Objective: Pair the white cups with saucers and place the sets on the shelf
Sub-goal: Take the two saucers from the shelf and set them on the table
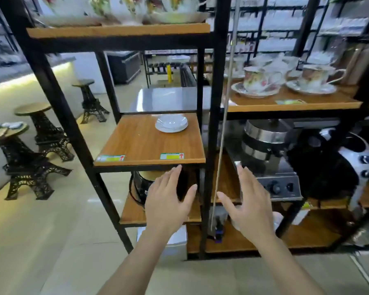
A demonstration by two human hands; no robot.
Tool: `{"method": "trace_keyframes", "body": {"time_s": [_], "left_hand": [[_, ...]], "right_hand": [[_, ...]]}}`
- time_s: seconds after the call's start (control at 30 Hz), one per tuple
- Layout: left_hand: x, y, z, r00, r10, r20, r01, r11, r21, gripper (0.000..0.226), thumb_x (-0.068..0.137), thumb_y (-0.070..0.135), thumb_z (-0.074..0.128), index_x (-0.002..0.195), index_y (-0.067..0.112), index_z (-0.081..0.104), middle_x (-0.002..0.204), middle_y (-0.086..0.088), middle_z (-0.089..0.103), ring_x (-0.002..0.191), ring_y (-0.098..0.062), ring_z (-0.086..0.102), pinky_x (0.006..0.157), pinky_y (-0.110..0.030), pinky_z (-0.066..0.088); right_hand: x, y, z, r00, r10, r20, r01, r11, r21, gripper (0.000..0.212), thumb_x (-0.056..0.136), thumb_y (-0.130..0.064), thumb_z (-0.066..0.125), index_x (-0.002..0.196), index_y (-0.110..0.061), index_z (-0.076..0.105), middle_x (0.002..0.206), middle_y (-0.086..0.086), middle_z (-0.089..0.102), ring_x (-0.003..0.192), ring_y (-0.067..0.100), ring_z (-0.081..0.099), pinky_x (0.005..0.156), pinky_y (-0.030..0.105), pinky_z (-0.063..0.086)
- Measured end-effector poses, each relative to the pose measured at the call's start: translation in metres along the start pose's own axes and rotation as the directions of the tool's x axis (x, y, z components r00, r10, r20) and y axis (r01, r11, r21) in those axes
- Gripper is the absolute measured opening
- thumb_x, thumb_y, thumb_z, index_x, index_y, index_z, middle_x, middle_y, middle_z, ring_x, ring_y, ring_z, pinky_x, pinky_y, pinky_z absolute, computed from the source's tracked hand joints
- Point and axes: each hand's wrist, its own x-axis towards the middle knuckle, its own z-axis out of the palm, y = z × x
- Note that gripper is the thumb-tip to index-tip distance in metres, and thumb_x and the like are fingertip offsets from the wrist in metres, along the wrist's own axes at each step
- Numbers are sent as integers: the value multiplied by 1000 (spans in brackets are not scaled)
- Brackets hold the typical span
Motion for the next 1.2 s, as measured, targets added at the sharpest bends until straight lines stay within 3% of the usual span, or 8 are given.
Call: {"method": "trace_keyframes", "body": {"time_s": [0.37,0.47,0.6,0.7,0.9,1.0,1.1,1.2], "left_hand": [[151,-98,18,989,-146,-13,147,986,73,75,80,68,27,142,28,39,141,1,51,127,-22,48,102,-39,39],[188,-124,27,965,-260,44,256,964,70,64,89,62,36,145,32,31,150,3,40,136,-22,38,110,-40,33],[220,-148,44,972,-233,-14,233,964,125,64,86,61,39,141,28,39,142,5,49,132,-20,42,105,-35,35],[249,-164,57,965,-253,71,246,965,88,61,90,57,41,143,27,36,147,6,44,136,-18,36,109,-34,30],[301,-191,79,924,-287,253,295,956,7,65,90,58,40,146,24,32,152,0,37,141,-21,31,112,-42,29],[322,-199,87,871,-359,335,417,901,-118,67,91,52,46,147,20,28,152,-4,37,137,-23,37,110,-42,36],[341,-203,95,790,-435,432,570,781,-255,65,93,43,50,147,14,29,149,-10,40,132,-28,44,109,-45,39],[360,-201,103,713,-476,516,680,650,-340,64,93,41,51,145,10,30,142,-13,48,123,-29,51,105,-45,43]], "right_hand": [[167,-72,118,986,-100,135,74,979,188,89,75,-72,34,149,-33,4,158,-3,21,144,19,25,116,45,27],[204,-76,141,983,-7,184,-30,979,201,85,82,-66,44,149,-33,3,159,-4,17,144,20,23,115,46,27],[242,-75,162,982,65,178,-115,949,292,83,84,-57,52,148,-31,7,159,-5,19,144,18,24,114,42,27],[271,-74,177,950,222,220,-287,900,328,83,84,-57,53,148,-33,7,158,-4,21,143,20,28,112,46,30],[321,-80,195,838,428,339,-539,742,397,68,88,-50,51,144,-17,28,137,10,51,120,27,54,100,46,46],[340,-82,200,812,477,337,-583,698,415,63,89,-49,51,138,-12,37,119,9,58,95,21,63,89,39,55],[355,-79,204,733,523,435,-680,550,484,70,91,-43,53,146,-12,22,140,13,46,112,30,59,86,37,55],[367,-76,202,692,533,487,-721,478,502,65,92,-36,53,145,-12,23,140,14,46,110,32,60,79,36,58]]}}
